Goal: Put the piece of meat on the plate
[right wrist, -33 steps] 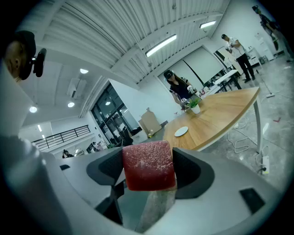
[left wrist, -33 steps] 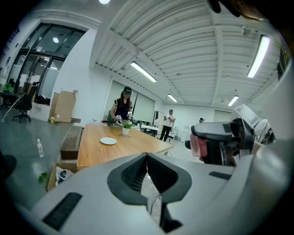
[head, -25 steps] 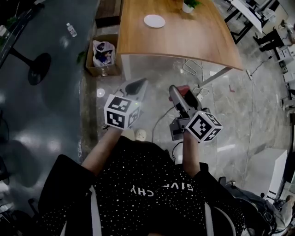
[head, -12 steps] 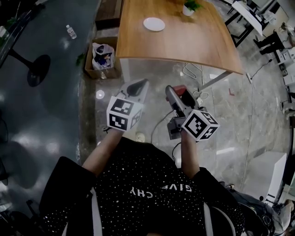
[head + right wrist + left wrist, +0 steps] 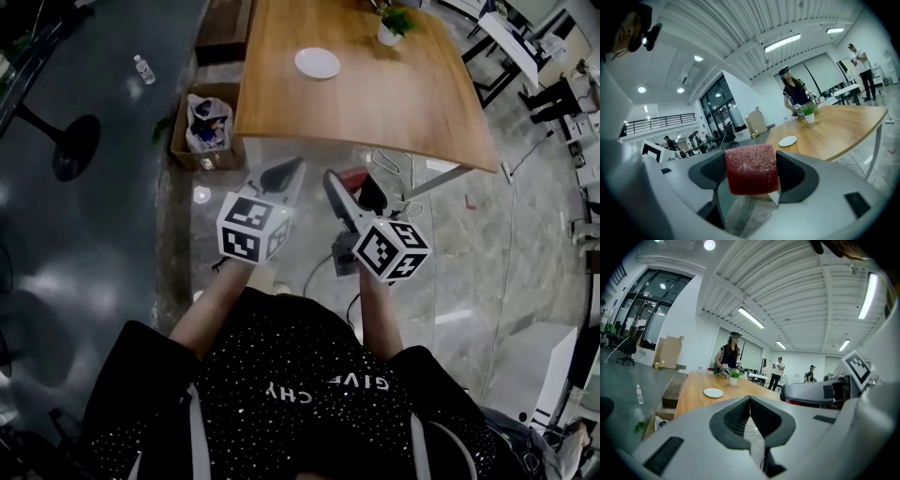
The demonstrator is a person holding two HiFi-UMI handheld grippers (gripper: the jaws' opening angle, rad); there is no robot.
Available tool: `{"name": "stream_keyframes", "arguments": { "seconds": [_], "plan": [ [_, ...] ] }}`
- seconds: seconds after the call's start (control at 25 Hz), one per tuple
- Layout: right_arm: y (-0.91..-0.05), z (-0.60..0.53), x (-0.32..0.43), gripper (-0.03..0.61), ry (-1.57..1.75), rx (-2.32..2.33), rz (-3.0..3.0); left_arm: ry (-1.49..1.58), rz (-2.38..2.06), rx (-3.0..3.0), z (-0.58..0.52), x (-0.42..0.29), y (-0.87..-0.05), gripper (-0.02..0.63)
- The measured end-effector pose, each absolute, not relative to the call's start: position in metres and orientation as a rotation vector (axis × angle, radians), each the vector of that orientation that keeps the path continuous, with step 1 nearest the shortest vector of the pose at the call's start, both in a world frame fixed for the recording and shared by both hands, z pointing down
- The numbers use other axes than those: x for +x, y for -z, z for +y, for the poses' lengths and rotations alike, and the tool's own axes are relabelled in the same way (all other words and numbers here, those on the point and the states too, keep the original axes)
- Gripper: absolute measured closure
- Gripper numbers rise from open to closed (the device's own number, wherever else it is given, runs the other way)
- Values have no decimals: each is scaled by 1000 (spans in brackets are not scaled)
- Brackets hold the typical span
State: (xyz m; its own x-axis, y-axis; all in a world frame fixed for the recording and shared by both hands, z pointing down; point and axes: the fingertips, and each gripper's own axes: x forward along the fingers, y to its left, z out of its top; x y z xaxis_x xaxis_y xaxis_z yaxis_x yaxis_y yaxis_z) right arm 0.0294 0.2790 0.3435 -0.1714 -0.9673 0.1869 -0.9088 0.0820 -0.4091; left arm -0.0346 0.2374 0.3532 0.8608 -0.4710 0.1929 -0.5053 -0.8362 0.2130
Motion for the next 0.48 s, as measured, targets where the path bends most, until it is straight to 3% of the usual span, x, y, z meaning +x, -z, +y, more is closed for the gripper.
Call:
{"name": "stream_keyframes", "arguments": {
  "seconds": [0.48],
  "plan": [
    [-355,204,67,247,766,-1987,2183,-218,-745,2727,147,1,-360,604]
  ]
}}
